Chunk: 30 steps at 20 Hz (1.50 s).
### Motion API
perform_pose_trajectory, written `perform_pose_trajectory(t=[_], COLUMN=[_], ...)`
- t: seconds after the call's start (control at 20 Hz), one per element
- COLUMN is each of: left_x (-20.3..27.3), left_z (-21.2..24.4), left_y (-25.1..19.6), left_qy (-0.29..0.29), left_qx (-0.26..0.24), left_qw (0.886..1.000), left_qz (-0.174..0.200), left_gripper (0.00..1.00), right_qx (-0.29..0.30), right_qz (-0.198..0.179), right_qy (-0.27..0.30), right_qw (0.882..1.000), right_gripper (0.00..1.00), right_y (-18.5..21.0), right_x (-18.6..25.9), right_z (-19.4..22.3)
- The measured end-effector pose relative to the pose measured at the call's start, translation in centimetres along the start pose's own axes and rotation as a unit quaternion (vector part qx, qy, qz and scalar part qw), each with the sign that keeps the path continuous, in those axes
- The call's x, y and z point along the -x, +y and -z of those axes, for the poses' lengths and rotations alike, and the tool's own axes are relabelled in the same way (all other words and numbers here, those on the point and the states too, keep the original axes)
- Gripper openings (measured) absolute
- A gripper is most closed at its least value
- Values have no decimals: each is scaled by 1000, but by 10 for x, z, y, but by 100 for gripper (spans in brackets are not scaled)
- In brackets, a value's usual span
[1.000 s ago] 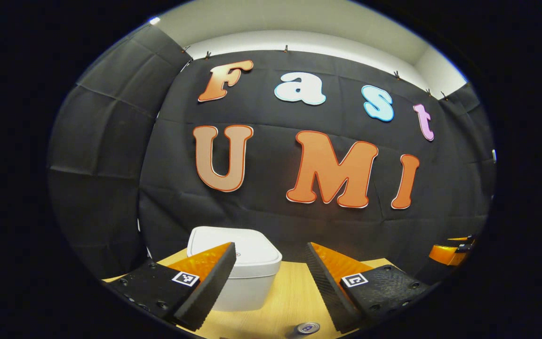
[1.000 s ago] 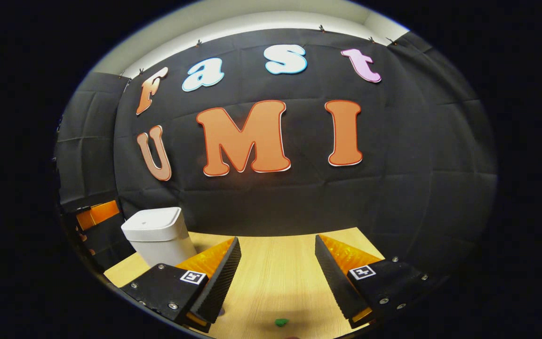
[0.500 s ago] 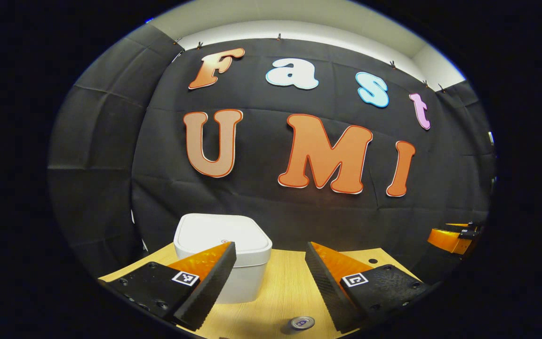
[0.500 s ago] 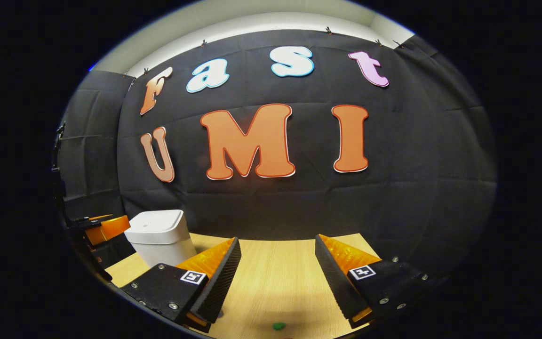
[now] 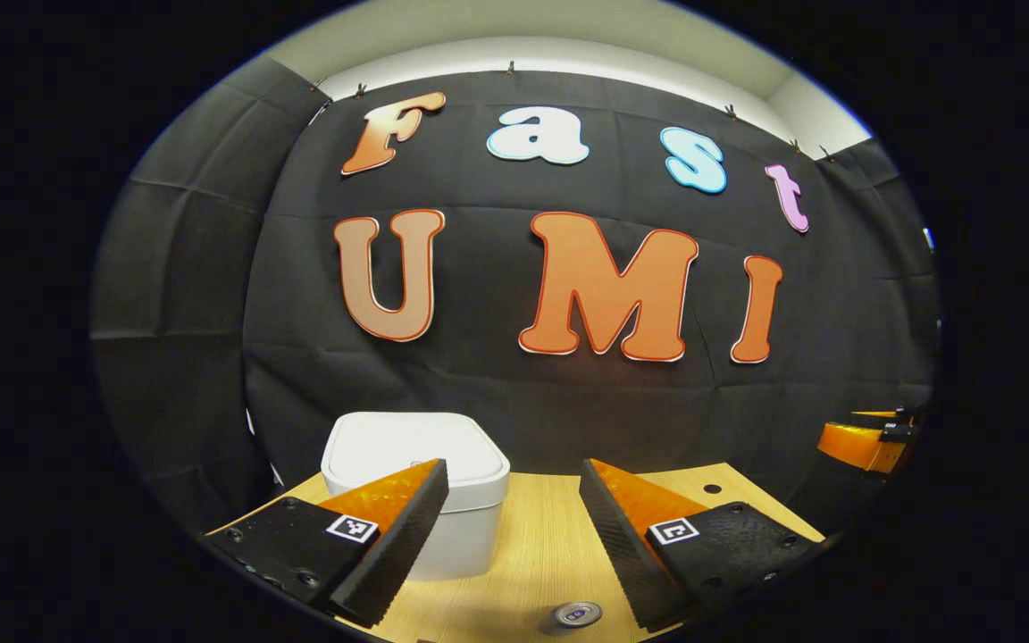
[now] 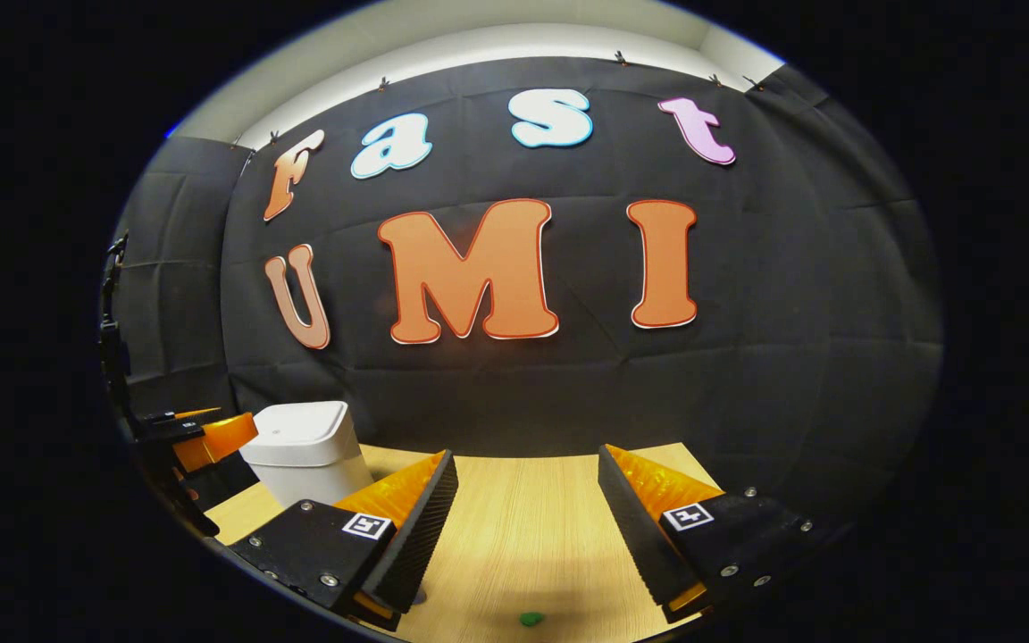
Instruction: Press the lid of the desktop garbage bin to open it, pick up the crumpled paper on the desktop and throw it into the bin, then pick up the pop can on the desktop and drop it into the bin, and finally close the garbage bin lid.
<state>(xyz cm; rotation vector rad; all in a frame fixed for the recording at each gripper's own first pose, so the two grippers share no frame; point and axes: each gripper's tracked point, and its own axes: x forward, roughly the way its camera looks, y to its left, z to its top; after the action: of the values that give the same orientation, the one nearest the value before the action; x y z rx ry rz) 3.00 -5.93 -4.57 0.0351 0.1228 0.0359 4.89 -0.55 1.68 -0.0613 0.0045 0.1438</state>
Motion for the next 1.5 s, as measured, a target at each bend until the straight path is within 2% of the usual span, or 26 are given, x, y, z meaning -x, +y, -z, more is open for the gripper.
perform_pose_trajectory(t=[0.5,1.15,1.3,1.35,1.5], left_x=[1,6,7,7,8], left_z=[-15,-19,-20,-21,-23], left_y=[0,2,0,1,-2], left_qy=[-13,-13,-15,-16,-17], left_qx=[-23,-22,-24,-26,-32], left_qw=[1000,1000,1000,1000,999], left_qz=[-5,1,6,5,8], left_gripper=[93,94,90,83,73], right_qx=[-1,12,8,8,8], right_qz=[-4,3,-2,-2,-3], right_qy=[-1,-3,-6,-6,-4], right_qw=[1000,1000,1000,1000,1000], right_gripper=[94,95,95,95,95], right_y=[-2,-6,-4,-4,-5], right_x=[-2,3,3,3,3], right_z=[-2,-5,-7,-7,-5])
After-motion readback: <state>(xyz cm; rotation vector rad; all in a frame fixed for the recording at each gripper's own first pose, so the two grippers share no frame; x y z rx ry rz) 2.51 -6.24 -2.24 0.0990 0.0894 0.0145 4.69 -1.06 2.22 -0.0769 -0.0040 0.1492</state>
